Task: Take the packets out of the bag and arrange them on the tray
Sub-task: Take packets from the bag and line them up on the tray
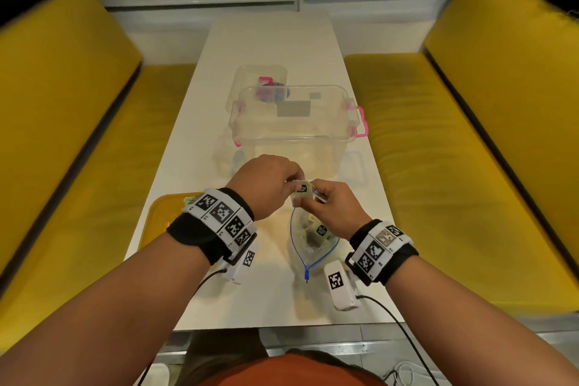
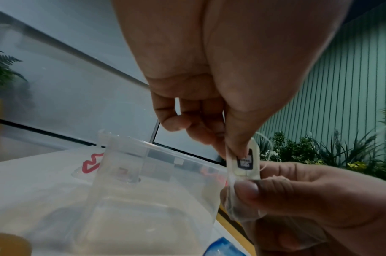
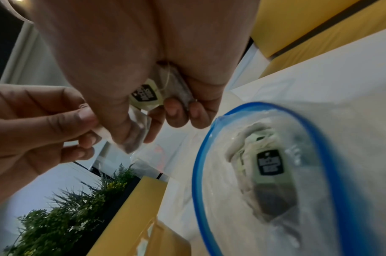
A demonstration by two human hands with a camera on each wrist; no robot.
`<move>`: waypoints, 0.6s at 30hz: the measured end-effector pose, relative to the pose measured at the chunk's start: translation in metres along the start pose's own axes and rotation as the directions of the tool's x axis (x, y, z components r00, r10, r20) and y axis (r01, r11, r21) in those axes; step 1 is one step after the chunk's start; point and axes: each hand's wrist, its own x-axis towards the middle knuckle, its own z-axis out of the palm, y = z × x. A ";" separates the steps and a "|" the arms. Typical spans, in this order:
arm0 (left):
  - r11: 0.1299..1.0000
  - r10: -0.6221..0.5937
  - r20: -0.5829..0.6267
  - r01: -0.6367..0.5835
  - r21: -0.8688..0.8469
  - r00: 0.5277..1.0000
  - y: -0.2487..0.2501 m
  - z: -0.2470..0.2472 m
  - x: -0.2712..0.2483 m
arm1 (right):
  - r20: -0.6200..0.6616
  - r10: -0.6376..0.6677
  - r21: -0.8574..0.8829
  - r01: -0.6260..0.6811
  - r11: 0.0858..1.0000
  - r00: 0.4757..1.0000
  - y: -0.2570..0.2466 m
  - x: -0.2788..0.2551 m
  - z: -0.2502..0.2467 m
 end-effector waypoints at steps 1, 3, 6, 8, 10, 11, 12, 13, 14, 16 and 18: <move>1.000 -0.010 -0.010 0.011 0.018 1.000 -0.003 -0.003 -0.002 | 0.007 0.003 0.003 -0.003 1.000 1.000 -0.002 0.002 0.003; 0.999 -0.044 -0.031 0.045 0.019 0.999 -0.011 -0.008 -0.007 | 0.024 -0.004 0.008 0.004 1.000 1.000 -0.005 0.007 0.009; 0.996 -0.090 -0.073 0.089 -0.015 0.993 -0.028 -0.021 -0.016 | 0.053 -0.014 0.035 0.012 0.999 0.999 -0.010 0.015 0.022; 0.992 -0.122 -0.124 0.118 -0.037 0.985 -0.045 -0.034 -0.022 | 0.067 0.018 0.080 -0.024 0.997 0.998 -0.014 0.022 0.030; 0.985 -0.173 -0.166 0.168 -0.042 0.971 -0.066 -0.046 -0.029 | 0.085 0.077 0.138 -0.088 0.986 0.993 -0.017 0.028 0.038; 0.980 -0.199 -0.174 0.197 -0.028 0.964 -0.076 -0.052 -0.033 | 0.089 0.095 0.165 -0.108 0.980 0.992 -0.019 0.031 0.041; 0.973 -0.226 -0.169 0.229 -0.002 0.959 -0.088 -0.056 -0.038 | 0.094 0.105 0.187 -0.122 0.975 0.990 -0.020 0.033 0.045; 0.964 -0.258 -0.148 0.265 0.032 0.955 -0.099 -0.059 -0.042 | 0.101 0.113 0.201 -0.132 0.971 0.988 -0.021 0.037 0.048; 0.951 -0.291 -0.114 0.300 0.079 0.950 -0.109 -0.060 -0.047 | 0.109 0.120 0.208 -0.140 0.968 0.987 -0.022 0.040 0.051; 0.915 -0.345 -0.021 0.342 0.212 0.938 -0.127 -0.059 -0.056 | 0.131 0.120 0.210 -0.146 0.967 0.984 -0.022 0.047 0.058; 0.874 -0.414 0.090 0.367 0.319 0.906 -0.143 -0.053 -0.063 | 0.151 0.091 0.155 -0.115 0.981 0.984 -0.021 0.052 0.064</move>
